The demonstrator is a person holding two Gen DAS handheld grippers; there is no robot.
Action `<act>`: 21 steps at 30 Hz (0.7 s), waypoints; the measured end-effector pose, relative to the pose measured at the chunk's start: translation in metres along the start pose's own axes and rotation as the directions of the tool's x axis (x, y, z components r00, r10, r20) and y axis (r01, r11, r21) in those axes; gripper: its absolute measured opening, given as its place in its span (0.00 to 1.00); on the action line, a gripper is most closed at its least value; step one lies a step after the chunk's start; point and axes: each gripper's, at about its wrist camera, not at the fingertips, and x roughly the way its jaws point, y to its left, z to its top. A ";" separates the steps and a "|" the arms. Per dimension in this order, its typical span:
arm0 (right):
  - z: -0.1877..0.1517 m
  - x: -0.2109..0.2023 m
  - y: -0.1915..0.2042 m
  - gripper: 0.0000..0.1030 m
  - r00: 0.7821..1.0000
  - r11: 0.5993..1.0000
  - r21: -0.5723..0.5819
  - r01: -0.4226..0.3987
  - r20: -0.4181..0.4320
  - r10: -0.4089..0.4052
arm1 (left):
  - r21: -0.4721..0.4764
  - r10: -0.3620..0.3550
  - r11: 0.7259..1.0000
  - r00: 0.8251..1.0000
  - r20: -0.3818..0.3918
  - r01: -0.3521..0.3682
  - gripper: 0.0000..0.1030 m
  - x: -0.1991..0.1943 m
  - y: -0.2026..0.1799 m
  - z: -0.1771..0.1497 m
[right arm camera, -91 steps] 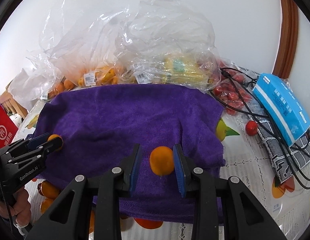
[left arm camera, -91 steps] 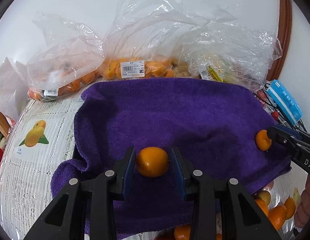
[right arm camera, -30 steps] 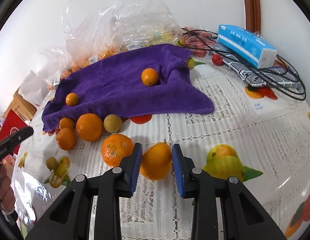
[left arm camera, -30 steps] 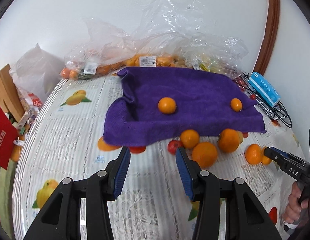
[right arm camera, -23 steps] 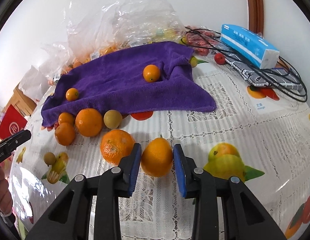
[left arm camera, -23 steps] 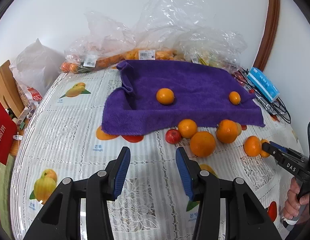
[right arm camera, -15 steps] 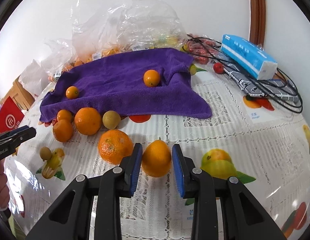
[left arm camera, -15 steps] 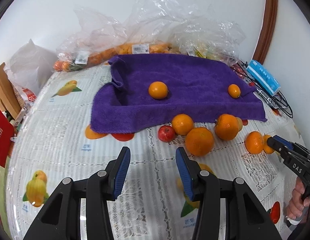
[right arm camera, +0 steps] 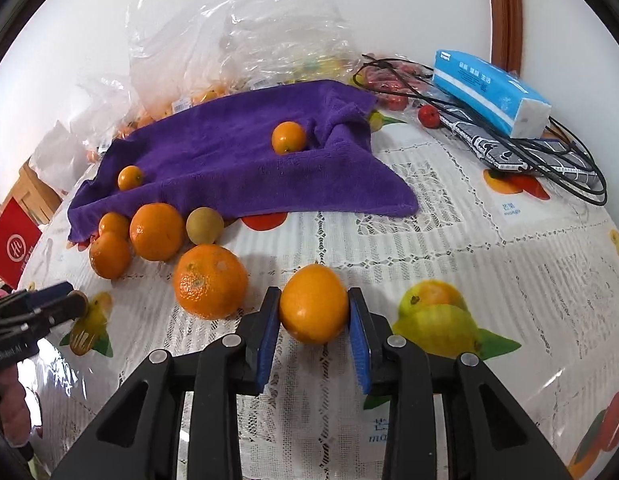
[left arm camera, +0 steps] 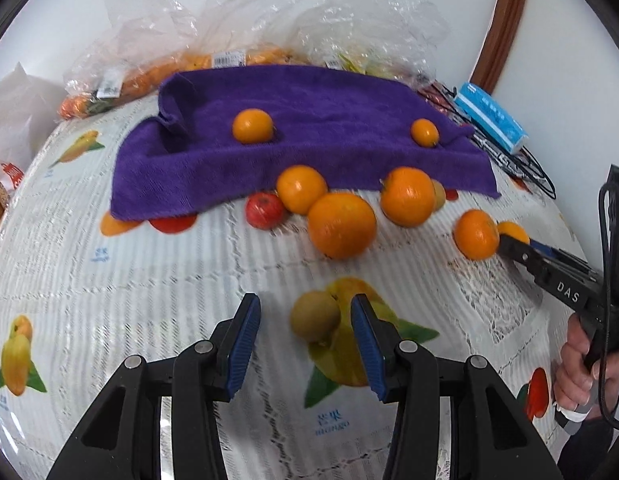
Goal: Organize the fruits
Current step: 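Grasp a small yellow-green fruit with the left gripper while the right holds its orange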
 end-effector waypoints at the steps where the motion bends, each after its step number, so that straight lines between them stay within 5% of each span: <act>1: 0.000 0.000 0.001 0.32 1.000 1.000 -0.003 0.003 0.000 -0.003 | 0.006 0.002 1.000 1.000 0.009 -0.002 0.39 -0.001 -0.001 -0.001; 4: 0.001 0.000 0.003 0.32 1.000 1.000 -0.013 0.014 -0.003 -0.014 | 0.029 0.004 1.000 1.000 0.017 -0.005 0.24 -0.001 -0.006 -0.003; 21: 0.024 -0.026 0.009 0.32 0.996 1.000 0.008 -0.005 0.088 0.005 | -0.018 0.041 0.999 0.989 0.141 -0.039 0.24 -0.020 0.015 0.025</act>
